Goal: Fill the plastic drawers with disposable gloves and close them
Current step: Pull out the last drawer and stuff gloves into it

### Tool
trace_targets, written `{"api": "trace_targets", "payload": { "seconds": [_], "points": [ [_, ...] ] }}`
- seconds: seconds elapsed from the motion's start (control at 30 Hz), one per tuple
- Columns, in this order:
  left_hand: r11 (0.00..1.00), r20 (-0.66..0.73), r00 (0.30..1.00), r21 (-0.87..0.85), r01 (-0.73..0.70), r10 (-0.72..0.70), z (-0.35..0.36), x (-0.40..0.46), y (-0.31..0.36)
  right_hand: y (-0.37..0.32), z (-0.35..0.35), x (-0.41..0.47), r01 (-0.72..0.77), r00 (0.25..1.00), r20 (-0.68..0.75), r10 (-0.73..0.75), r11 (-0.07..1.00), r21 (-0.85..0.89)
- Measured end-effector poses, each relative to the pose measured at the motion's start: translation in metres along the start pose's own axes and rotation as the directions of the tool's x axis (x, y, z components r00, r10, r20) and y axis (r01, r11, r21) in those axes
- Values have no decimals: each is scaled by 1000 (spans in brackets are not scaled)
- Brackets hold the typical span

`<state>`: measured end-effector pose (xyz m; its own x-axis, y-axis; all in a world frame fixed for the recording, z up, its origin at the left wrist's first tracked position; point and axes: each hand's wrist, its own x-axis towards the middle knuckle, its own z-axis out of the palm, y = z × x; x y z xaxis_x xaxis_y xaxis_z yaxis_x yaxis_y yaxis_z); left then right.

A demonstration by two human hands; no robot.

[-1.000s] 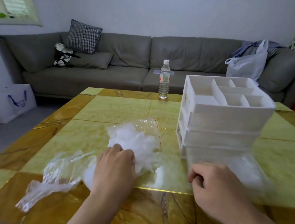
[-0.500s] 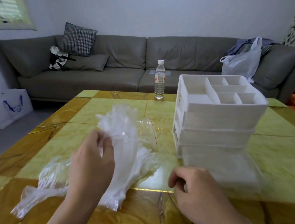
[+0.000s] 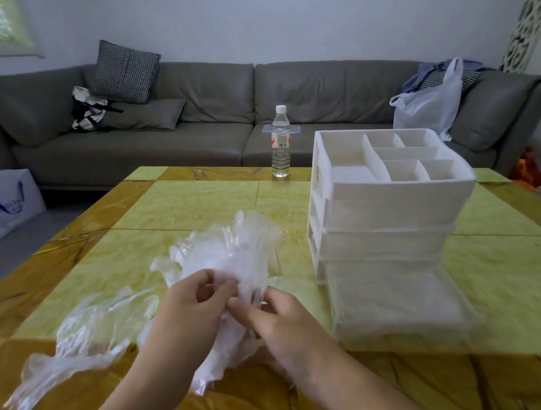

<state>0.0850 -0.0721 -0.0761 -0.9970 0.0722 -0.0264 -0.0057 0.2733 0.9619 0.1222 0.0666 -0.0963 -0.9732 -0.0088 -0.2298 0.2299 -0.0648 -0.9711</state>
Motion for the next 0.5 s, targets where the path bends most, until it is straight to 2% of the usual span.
{"api": "trace_targets", "payload": {
  "seconds": [0.13, 0.3, 0.4, 0.5],
  "points": [
    [996, 62, 997, -73, 45, -41, -5, 3, -2, 5, 3, 7, 42, 992, -116, -50, 997, -69],
    [999, -40, 999, -37, 30, -31, -7, 7, -6, 4, -6, 9, 29, 976, -210, -59, 989, -147],
    [998, -84, 996, -58, 26, -31, -7, 5, -5, 1, -11, 6, 25, 973, -226, -55, 991, -131],
    [999, -156, 987, 33, -34, 39, -4, 2, -2, -7, -16, -1, 34, 984, -170, -47, 996, -79]
  ]
}}
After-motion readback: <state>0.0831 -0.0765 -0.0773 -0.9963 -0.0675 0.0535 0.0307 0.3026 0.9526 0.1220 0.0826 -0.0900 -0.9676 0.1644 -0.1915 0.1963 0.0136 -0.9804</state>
